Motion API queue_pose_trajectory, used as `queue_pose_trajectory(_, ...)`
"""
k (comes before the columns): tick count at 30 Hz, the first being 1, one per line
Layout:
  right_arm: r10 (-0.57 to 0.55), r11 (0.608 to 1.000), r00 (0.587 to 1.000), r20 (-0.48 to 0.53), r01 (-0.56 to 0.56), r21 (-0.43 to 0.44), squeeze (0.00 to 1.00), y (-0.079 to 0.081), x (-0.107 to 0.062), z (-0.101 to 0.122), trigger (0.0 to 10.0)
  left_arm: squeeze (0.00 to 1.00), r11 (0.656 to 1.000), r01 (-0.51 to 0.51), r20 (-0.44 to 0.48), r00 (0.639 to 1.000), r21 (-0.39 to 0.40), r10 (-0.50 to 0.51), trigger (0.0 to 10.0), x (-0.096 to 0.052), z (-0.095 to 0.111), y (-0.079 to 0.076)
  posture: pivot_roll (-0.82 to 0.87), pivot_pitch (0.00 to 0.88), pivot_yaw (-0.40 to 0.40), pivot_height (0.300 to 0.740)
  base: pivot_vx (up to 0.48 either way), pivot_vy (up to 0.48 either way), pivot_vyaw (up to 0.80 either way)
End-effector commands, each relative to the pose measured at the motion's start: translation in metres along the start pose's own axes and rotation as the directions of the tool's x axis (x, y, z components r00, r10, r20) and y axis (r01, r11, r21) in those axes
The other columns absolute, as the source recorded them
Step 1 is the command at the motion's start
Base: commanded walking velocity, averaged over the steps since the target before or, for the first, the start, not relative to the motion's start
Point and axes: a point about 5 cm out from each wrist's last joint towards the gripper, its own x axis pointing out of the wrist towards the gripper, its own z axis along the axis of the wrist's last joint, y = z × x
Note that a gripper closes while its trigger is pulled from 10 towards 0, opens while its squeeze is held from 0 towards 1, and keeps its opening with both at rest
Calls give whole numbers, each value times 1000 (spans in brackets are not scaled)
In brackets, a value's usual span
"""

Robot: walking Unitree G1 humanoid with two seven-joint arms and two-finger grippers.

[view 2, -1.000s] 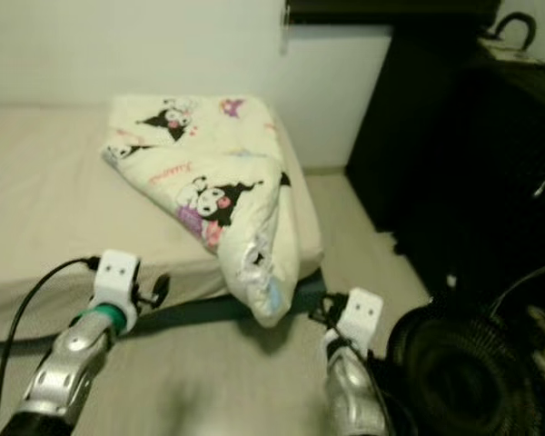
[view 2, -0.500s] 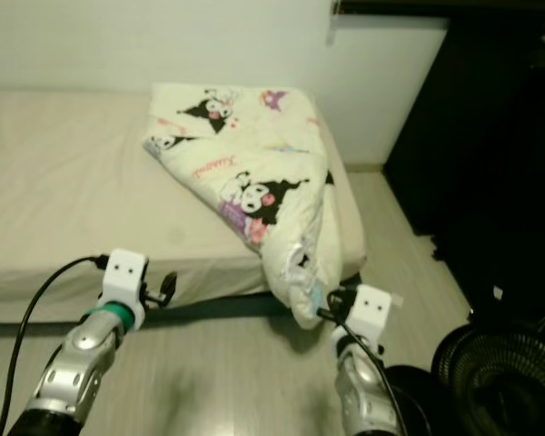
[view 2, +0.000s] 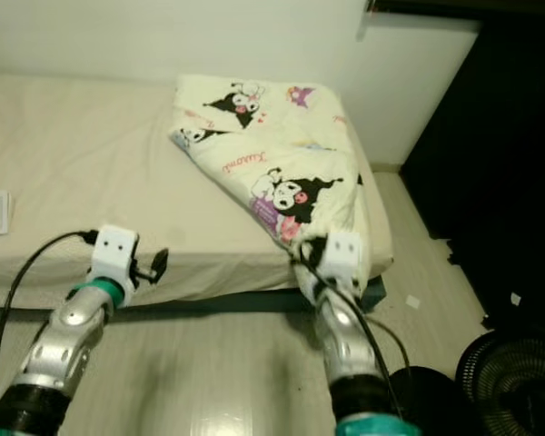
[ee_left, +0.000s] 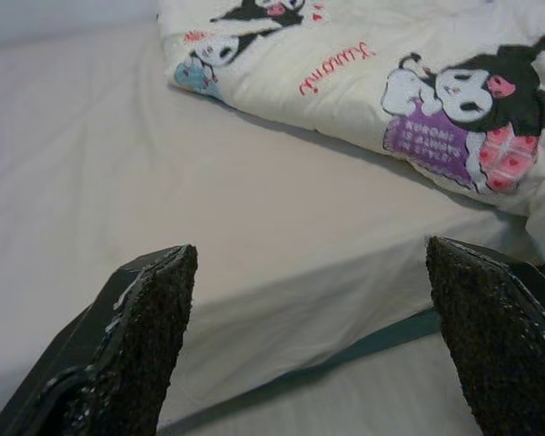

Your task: Clean up the room

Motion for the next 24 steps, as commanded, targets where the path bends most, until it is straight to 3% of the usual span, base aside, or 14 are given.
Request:
queue_pose_trajectory(1,105,993,993,50,-102,-51,0,21,8,28,10000,0,1000,1,-20,1000,0,-1,10000,-1,-1,2,150,128,-5,740,0,0,0)
queue_pose_trajectory(2,105,993,993,50,-102,-51,0,21,8,28,10000,0,1000,1,-20,1000,0,-1,10000,-1,-1,2,150,128,-5,740,0,0,0)
queue_pose_trajectory(4,199,979,972,124,-194,-56,0,48,15,63,10000,0,1000,-8,-13,1000,9,8,10000,-2,2,5,159,144,-8,740,0,0,0)
queue_pose_trajectory(5,199,979,972,124,-194,-56,0,48,15,63,10000,0,1000,-8,-13,1000,9,8,10000,-2,2,5,159,144,-8,740,0,0,0)
queue_pose_trajectory(6,232,973,961,153,-227,-50,0,59,17,77,10000,0,1000,-12,-9,1000,13,12,10000,-3,3,7,162,150,-5,740,0,0,0)
queue_pose_trajectory(8,392,919,868,305,-361,-156,0,107,16,147,10000,0,1000,-14,-11,1000,27,14,10000,-6,4,12,167,162,7,740,0,0,0)
queue_pose_trajectory(10,489,871,768,414,-407,-274,0,140,6,201,10000,0,999,-9,-18,1000,39,10,10000,-8,3,14,167,168,9,740,0,0,0)
queue_pose_trajectory(13,495,868,755,431,-408,-283,0,144,4,210,10000,0,999,-8,-20,1000,43,9,10000,-8,3,14,172,175,4,740,0,0,0)
queue_pose_trajectory(14,507,861,734,452,-401,-313,0,148,0,224,10000,0,999,-8,-20,1000,43,9,10000,-9,3,15,171,180,2,740,0,0,0)
queue_pose_trajectory(19,538,837,696,476,-372,-402,0,157,-9,250,10000,0,999,-9,-23,1000,38,10,10000,-10,4,15,166,194,-3,740,0,0,0)
queue_pose_trajectory(24,537,833,706,462,-359,-421,0,156,-11,260,10000,0,999,-5,-37,999,34,6,10000,-14,2,13,163,208,-4,740,0,0,0)
